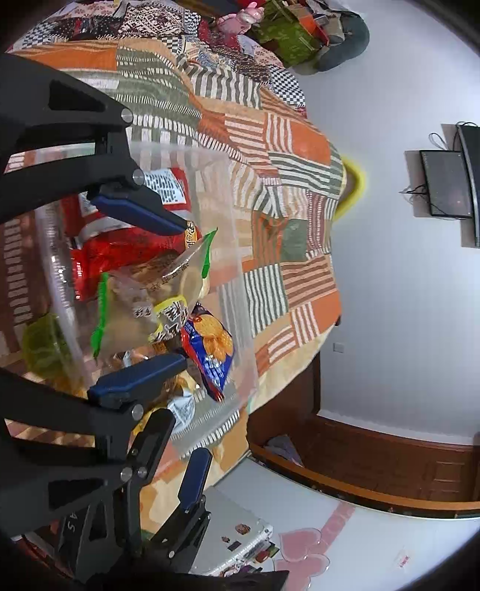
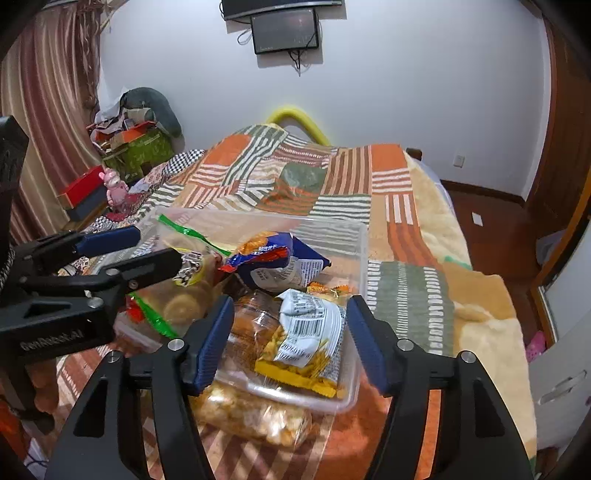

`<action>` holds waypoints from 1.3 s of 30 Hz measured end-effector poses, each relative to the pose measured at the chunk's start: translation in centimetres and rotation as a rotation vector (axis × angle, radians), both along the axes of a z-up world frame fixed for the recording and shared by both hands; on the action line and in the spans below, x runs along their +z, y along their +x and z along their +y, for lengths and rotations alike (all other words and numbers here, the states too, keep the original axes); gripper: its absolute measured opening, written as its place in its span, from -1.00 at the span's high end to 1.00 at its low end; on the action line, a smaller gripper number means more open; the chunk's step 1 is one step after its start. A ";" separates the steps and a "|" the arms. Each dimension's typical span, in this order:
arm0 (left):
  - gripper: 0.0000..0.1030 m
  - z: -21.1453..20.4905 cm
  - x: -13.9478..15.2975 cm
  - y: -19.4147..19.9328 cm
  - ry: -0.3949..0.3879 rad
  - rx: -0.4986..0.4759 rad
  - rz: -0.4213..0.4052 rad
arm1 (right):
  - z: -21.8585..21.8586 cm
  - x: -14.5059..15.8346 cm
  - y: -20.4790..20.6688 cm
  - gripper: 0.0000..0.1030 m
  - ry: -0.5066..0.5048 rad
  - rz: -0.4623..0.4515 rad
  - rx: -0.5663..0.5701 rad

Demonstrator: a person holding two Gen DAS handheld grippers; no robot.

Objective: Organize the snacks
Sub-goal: 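Grasp the green jelly cup with left gripper while right gripper grasps the bag of puffs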

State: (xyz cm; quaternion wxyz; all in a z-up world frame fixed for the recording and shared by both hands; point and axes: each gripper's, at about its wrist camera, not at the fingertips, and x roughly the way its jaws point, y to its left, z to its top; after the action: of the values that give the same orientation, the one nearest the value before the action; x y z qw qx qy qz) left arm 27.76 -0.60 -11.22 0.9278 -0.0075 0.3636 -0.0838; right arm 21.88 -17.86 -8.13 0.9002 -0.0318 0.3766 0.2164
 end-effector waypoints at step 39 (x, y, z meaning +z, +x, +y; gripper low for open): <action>-0.37 -0.4 -6.0 -6.2 -0.007 -0.106 0.165 | 0.6 -4.8 -3.1 -0.39 0.009 0.166 -0.012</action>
State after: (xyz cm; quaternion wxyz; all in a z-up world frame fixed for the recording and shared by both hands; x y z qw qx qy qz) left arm 21.55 -1.03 -17.18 0.8890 0.0017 0.4382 -0.1331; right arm 18.80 -17.26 -12.95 0.8672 -0.0076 0.4493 0.2145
